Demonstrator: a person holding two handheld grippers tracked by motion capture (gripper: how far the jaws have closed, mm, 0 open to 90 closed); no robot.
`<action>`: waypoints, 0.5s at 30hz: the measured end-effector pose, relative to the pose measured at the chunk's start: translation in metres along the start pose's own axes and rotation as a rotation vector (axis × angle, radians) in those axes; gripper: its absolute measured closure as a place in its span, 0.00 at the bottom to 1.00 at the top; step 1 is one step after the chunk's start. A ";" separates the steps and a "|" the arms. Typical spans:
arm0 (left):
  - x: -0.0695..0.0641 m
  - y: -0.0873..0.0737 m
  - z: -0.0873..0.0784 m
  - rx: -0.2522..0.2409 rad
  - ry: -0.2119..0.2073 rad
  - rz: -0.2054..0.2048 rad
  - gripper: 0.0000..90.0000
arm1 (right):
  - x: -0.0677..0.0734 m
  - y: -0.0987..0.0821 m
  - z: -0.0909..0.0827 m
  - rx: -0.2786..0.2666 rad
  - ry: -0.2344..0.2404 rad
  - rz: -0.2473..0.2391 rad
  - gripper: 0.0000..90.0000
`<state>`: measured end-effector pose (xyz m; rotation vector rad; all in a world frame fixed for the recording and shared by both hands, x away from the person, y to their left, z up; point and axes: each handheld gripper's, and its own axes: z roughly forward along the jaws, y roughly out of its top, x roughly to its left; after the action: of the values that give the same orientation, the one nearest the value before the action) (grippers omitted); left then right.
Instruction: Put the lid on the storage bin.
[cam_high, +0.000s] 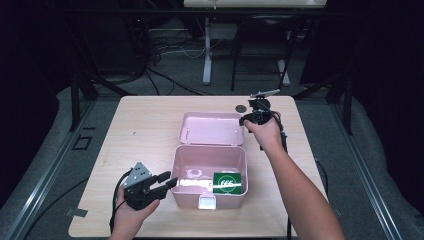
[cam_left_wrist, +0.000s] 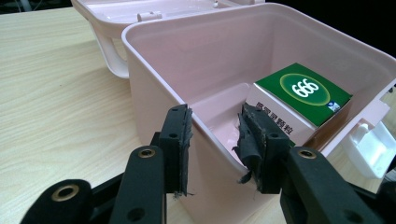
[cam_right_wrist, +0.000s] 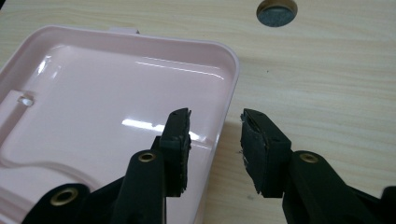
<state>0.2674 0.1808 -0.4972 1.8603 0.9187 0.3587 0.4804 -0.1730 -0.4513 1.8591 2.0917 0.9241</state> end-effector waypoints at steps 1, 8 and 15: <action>0.000 0.000 0.000 0.001 0.002 0.000 0.71 | 0.000 0.001 0.002 0.018 -0.005 0.009 0.69; -0.001 -0.001 0.000 -0.009 0.007 -0.002 0.71 | 0.002 0.005 0.015 0.042 -0.031 0.033 0.80; -0.001 -0.002 -0.001 -0.008 0.010 0.000 0.72 | 0.003 0.007 0.024 0.060 -0.062 0.046 0.87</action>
<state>0.2655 0.1808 -0.4981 1.8524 0.9231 0.3712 0.4980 -0.1622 -0.4655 1.9467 2.0711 0.8111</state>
